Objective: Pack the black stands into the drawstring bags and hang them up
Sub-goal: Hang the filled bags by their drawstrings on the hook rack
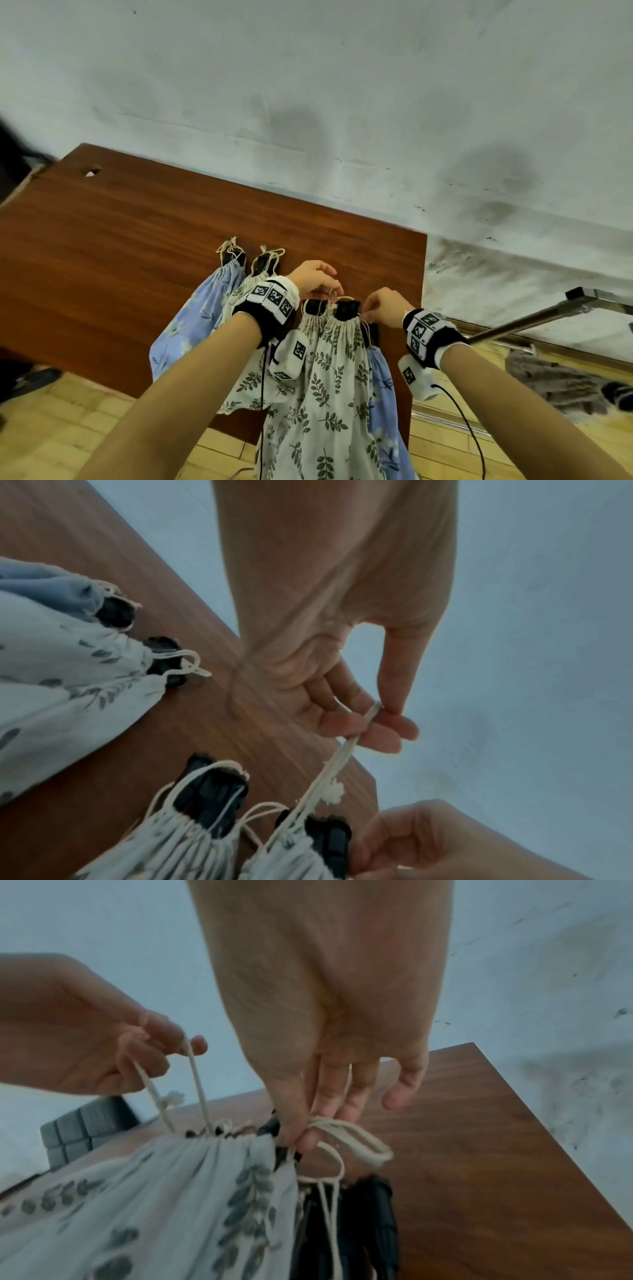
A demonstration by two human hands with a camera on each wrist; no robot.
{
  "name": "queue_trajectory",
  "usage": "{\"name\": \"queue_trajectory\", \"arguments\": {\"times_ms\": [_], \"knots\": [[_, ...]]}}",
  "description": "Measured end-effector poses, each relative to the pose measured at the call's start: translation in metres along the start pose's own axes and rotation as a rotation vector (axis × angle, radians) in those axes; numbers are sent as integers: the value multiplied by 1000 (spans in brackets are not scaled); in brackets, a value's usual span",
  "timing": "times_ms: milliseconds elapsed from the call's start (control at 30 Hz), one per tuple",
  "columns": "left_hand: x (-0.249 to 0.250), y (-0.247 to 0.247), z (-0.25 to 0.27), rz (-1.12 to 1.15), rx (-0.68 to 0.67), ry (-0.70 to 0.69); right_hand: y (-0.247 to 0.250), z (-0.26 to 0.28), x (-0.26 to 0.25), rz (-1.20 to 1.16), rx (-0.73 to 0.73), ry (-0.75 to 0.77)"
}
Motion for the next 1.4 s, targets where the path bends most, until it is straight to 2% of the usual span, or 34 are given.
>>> {"name": "queue_trajectory", "arguments": {"times_ms": [133, 333, 433, 567, 733, 833, 933, 1033, 1200, 1400], "knots": [[28, -4, 22, -35, -84, -66, 37, 23, -2, -24, -32, 127], [66, -31, 66, -186, -212, -137, 81, 73, -4, 9, -129, 219], [94, -49, 91, -234, -249, -191, 107, 107, -8, -35, -127, 284], [126, -83, 123, -303, -276, -288, 138, 154, -4, 69, -55, 374], [166, -140, 164, -338, -269, -442, 180, 219, 13, 101, 89, 343], [185, -185, 189, -369, -265, -510, 203, 263, 32, 98, 63, 260], [196, -232, 209, -344, -241, -562, 221, 303, 60, -58, 49, 191], [201, -289, 227, -278, -224, -612, 242, 350, 95, -386, 210, 200], [186, -386, 249, -308, -259, -646, 262, 394, 162, -420, 582, 155], [157, -499, 263, -263, -314, -638, 261, 456, 250, -641, 814, 71]]}}
Point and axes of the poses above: each hand's wrist, its own z-axis away from the middle knuckle, its own y-axis out of the back of the hand, x = y × z, the point moved 2 cm from there along -z, towards the middle knuckle, and after that the axes turned 11 degrees about x, right-handed, at the moved point
